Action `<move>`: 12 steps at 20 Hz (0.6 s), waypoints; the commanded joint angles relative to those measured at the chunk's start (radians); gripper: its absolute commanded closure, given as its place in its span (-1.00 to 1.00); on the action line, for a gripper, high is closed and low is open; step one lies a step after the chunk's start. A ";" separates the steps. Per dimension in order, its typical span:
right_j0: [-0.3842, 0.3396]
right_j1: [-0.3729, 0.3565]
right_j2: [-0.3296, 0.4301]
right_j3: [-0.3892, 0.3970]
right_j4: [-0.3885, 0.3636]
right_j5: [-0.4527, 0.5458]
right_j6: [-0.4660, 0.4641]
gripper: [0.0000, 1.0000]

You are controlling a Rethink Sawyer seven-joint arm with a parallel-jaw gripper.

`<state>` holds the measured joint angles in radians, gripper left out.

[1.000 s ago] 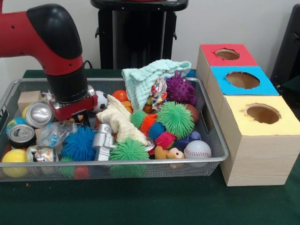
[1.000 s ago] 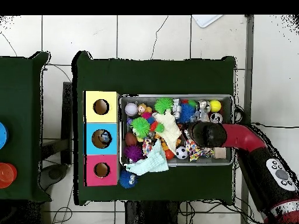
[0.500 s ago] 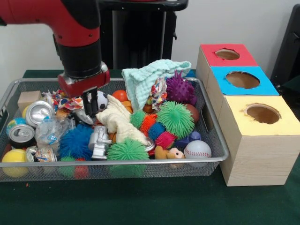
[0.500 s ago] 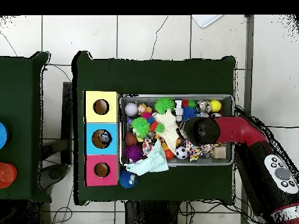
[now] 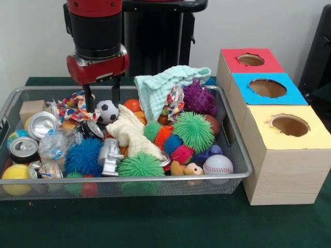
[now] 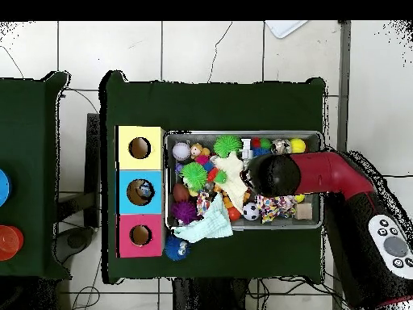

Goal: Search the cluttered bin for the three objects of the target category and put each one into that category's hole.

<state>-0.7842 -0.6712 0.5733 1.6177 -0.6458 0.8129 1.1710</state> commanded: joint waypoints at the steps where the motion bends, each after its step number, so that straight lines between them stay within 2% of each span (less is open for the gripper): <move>1: -0.014 0.005 -0.001 0.045 0.018 0.096 -0.080 -1.00; 7: -0.035 0.047 0.019 0.012 0.002 0.066 -0.137 -1.00; 12: -0.055 0.143 0.052 -0.075 -0.054 0.009 -0.236 -1.00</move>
<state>-0.8139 -0.6223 0.5797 1.5932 -0.6555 0.8131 1.1710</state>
